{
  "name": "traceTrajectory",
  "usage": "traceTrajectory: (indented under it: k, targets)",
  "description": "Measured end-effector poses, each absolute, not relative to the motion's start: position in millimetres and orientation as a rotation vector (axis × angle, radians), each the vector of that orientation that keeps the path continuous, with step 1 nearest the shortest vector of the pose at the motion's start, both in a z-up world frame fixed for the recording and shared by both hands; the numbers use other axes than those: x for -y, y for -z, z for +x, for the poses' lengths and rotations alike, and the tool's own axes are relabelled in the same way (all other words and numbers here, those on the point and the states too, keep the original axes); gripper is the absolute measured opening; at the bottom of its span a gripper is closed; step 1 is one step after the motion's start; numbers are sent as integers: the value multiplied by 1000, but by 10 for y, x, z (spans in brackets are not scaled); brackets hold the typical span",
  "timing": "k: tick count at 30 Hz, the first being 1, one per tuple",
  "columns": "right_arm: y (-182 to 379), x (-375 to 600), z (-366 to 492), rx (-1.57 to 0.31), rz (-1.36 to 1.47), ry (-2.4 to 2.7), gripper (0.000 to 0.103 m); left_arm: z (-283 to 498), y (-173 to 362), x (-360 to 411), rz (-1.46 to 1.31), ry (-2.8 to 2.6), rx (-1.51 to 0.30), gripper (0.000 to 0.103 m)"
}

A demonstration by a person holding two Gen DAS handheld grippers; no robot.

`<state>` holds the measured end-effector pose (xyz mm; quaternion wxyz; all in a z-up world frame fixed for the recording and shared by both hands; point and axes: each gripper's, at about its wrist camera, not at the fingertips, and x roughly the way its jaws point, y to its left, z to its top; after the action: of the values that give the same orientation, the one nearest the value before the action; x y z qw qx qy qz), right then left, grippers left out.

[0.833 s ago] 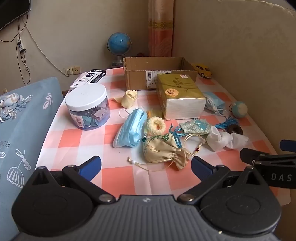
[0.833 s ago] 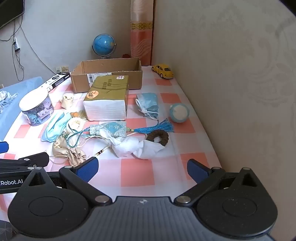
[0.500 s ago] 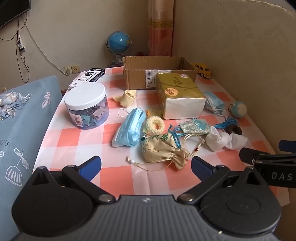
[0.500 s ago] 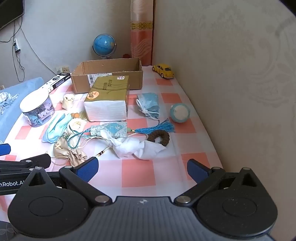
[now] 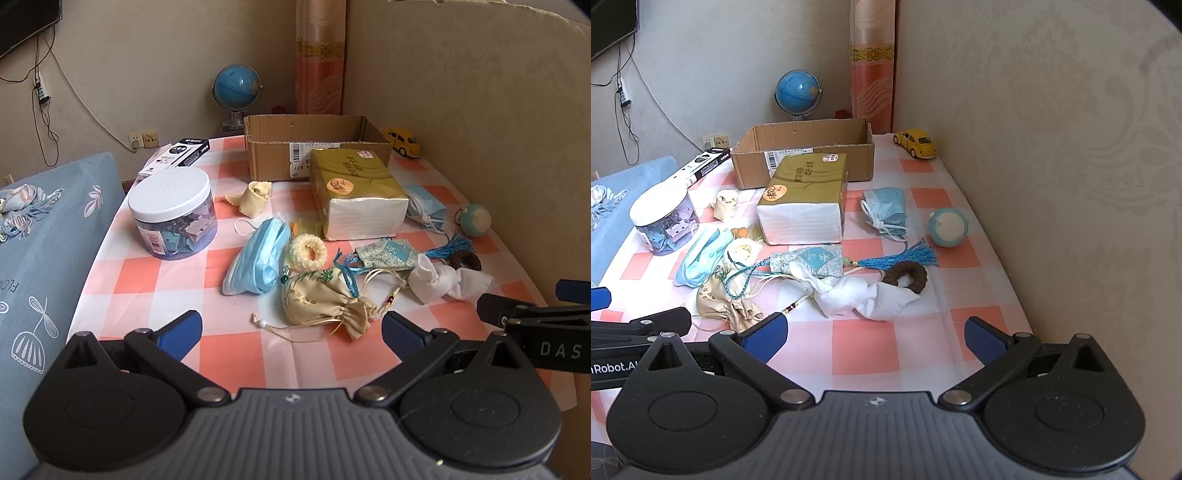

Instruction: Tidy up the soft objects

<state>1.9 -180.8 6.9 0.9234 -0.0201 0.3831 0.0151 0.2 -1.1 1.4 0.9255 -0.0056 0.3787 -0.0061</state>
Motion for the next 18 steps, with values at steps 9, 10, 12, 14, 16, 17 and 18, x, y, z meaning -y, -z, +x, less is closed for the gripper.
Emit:
traceTrajectory:
  k: [9,10,12,14,16,17,18]
  targets:
    - [-79,1818,21,-785,-42,-30,103,0,-26,12,-13,13,-775,103]
    - [-83,1819,21,-784,-42,-30,103,-3,-29,11,-13,13,-774,103]
    - [-88,1819,19,-785,-42,-30,103,-1,-33,14,-13,13,-775,103]
    - [-88,1818,18,-783,-43,-30,103,-7,-36,12,-15,13,-774,103]
    - [-85,1818,22,-783,-43,-30,103,-8,-40,10,-15,13,-774,103]
    - [-85,1818,23,-782,-43,-30,103,-8,-39,9,-15,13,-774,103]
    - [-87,1820,22,-782,-43,-31,103,-8,-45,11,-14,13,-773,103]
